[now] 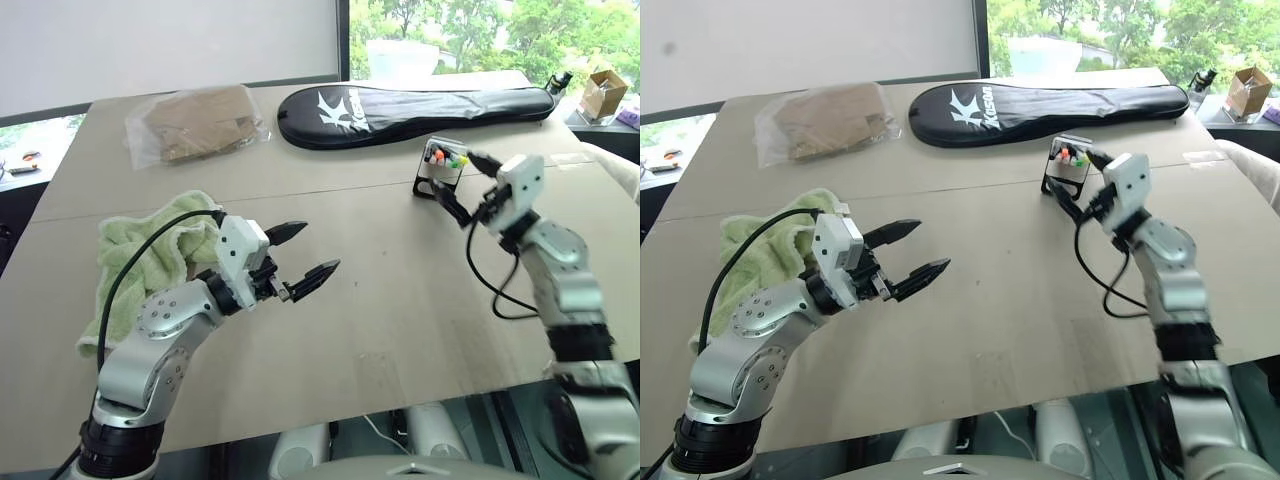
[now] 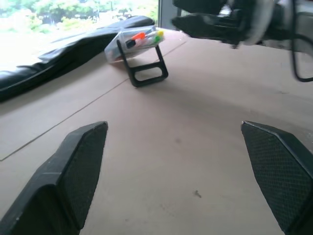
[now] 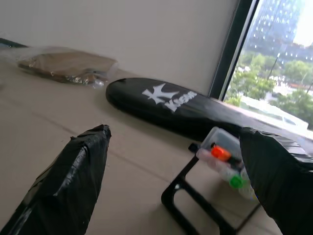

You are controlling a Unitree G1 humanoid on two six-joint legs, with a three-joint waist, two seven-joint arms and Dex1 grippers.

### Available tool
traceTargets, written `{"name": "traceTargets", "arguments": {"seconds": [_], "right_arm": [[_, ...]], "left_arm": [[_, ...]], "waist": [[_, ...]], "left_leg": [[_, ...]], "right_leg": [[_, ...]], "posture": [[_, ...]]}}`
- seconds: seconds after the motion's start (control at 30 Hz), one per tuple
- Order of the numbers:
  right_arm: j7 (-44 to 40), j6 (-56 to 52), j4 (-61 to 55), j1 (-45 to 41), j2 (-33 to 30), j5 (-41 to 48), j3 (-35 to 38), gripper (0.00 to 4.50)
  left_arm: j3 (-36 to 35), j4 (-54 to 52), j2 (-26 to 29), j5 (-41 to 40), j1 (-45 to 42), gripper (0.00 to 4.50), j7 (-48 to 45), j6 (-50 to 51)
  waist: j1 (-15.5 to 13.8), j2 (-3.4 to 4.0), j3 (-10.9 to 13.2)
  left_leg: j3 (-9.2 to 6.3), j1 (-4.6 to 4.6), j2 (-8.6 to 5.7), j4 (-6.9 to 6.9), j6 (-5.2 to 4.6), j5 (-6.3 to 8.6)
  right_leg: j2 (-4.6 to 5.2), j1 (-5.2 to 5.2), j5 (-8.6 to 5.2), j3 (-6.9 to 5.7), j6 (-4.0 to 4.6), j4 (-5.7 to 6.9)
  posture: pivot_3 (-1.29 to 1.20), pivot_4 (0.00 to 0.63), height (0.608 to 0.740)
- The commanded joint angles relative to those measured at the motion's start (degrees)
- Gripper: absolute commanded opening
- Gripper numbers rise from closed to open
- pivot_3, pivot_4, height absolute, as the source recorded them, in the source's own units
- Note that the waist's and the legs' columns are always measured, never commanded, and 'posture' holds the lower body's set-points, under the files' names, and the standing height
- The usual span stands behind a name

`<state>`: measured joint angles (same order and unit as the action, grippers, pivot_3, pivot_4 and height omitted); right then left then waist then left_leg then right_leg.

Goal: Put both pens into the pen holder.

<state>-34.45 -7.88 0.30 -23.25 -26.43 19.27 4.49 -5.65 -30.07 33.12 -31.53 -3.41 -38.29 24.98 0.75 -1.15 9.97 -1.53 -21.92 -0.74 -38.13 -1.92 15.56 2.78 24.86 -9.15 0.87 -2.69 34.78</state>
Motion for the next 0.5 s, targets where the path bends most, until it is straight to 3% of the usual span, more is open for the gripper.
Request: {"name": "traceTargets", "arguments": {"seconds": [0.03, 0.27, 0.5], "right_arm": [[1.02, -7.96, -10.73, 3.73, -3.82, 3.85, 4.6, 4.46], [-0.33, -13.95, -23.59, 19.69, -9.06, 6.83, 11.21, 4.46], [-3.17, -16.79, -28.71, 32.51, -13.15, 9.12, 19.26, 4.46]], "left_arm": [[-1.56, -1.87, -0.85, -1.61, -0.56, 4.5, 1.4, 0.51], [-5.38, -4.03, 1.27, -4.12, 4.31, 4.5, 0.46, 2.77], [-11.75, -6.26, 3.54, -6.7, 12.66, 4.5, 0.58, 4.85]], "waist": [[0.05, 0.0, 0.0], [-0.03, -0.05, -0.03], [-0.05, -0.07, -0.05]], "left_leg": [[0.02, 0.02, -0.01, -0.04, 0.0, 0.0], [0.06, 0.12, 0.03, -0.12, -0.02, 0.01], [0.14, 0.12, 0.03, -0.17, -0.09, 0.05]], "right_leg": [[0.0, -0.01, -0.07, 0.02, 0.12, 0.01], [-0.06, -0.15, -0.27, 0.04, -0.12, 0.01], [-0.02, -0.17, -0.33, 0.1, -0.2, -0.03]], "posture": [[0.0, 0.15, 0.74], [0.0, 0.15, 0.74], [0.0, 0.15, 0.74]]}}
